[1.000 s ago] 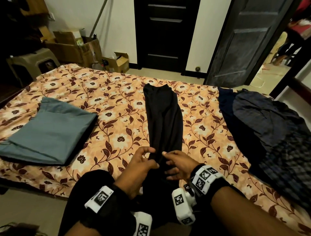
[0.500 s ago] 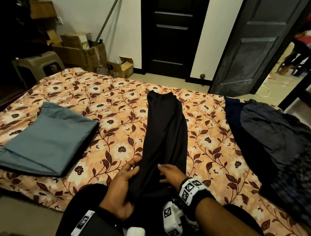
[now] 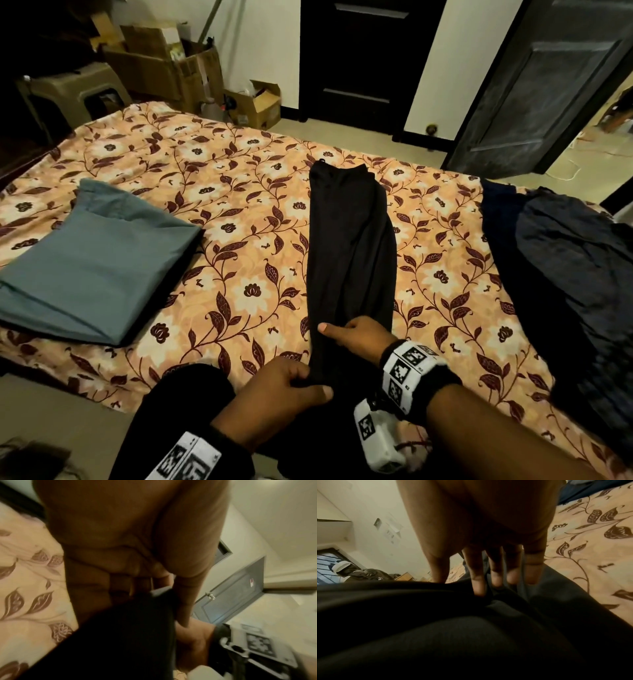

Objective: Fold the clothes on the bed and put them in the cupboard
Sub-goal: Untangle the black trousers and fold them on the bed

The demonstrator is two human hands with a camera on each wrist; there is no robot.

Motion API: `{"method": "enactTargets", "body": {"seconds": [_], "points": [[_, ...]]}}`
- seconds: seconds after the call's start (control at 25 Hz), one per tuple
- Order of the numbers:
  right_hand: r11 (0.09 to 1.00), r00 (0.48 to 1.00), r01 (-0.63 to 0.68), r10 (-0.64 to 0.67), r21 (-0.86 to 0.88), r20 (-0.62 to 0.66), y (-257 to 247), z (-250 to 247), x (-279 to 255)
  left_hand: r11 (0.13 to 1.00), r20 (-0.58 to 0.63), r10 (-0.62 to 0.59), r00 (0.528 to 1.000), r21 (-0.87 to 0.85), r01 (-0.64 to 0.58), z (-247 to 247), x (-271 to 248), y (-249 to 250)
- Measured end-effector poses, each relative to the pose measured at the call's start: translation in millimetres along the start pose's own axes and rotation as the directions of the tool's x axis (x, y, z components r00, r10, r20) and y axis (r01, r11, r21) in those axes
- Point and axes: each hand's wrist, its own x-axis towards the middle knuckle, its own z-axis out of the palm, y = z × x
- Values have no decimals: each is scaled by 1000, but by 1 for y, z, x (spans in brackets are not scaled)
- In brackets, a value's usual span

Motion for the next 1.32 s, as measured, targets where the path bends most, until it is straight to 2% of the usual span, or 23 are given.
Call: {"method": "enactTargets", "body": {"seconds": [0.08, 0.12, 0.2, 0.24, 0.28, 0.32, 0.36, 0.4, 0.44, 0.52, 0.56, 0.6, 0.68, 0.76, 0.8, 0.92, 0.96, 1.04, 1.08, 1.12, 1.2, 1.24, 1.32], "points": [[979, 967, -17, -35, 203, 251, 2, 7, -21, 951, 111, 3, 994, 308, -38, 6, 1, 0], [931, 945, -2, -117, 366, 304, 5, 11, -32, 898, 204, -31, 979, 436, -63, 11, -2, 1], [767, 943, 59, -254, 639, 217, 12, 16, -54, 858, 357, -105, 928, 505, -97, 17, -7, -2], [661, 947, 90, -289, 745, 143, 13, 13, -66, 894, 368, -95, 925, 440, -83, 15, -11, -2], [559, 947, 99, -306, 823, 94, 16, 8, -74, 948, 277, -45, 960, 316, -47, 11, -10, -3], [469, 947, 82, -311, 879, 77, 17, 3, -81, 991, 50, 0, 999, 132, -7, 5, -3, -6], [401, 944, 57, -321, 914, 82, 20, -1, -85, 997, -239, -1, 971, -79, -18, -1, 7, -10], [364, 940, 40, -329, 931, 88, 22, -4, -91, 972, -390, -40, 920, -227, -54, -3, 16, -11], [360, 935, 39, -342, 932, 93, 23, -5, -95, 940, -376, -75, 924, -336, -61, 0, 24, -9], [395, 946, 70, -317, 916, 64, 27, 0, -96, 869, -8, -78, 997, -491, 64, 22, 34, -10], [391, 953, 98, -303, 915, 28, 26, -2, -95, 864, 121, -91, 988, -484, 139, 31, 34, -10], [370, 959, 135, -283, 919, -26, 25, -9, -94, 874, 160, -76, 984, -465, 143, 35, 29, -6], [256, 945, 259, -266, 931, -190, 25, -37, -91, 824, -14, 39, 999, -565, -41, 29, 29, -5], [180, 928, 343, -214, 922, -304, 39, -57, -89, 658, -190, 130, 973, -717, -228, 19, 25, -4], [234, 940, 322, -192, 917, -281, 49, -54, -84, 662, -217, 147, 965, -703, -259, 18, 21, -5], [566, 976, 136, -215, 813, -14, 75, -19, -82, 878, -128, 117, 985, -450, -163, 40, 8, -22], [573, 980, 130, -197, 809, -18, 80, -10, -81, 892, -149, 90, 985, -429, -146, 44, 6, -24], [403, 989, 117, -131, 908, -69, 86, -6, -80, 834, -241, 48, 969, -525, -172, 41, 11, -25], [399, 990, 94, -135, 912, -43, 90, -3, -80, 818, -258, 25, 966, -550, -168, 37, 15, -27], [559, 994, 71, -112, 826, -9, 92, 2, -82, 848, -268, -19, 963, -515, -126, 35, 16, -30], [933, 991, -26, -24, 358, 134, 97, 13, -77, 939, -274, -157, 949, -338, 58, 35, 20, -43], [988, 990, -57, 36, 146, 140, 104, 23, -67, 947, -279, -230, 932, -286, 148, 35, 22, -56], [992, 995, -87, 83, 88, 48, 110, 34, -59, 913, -293, -322, 900, -347, 214, 37, 30, -73]]}}
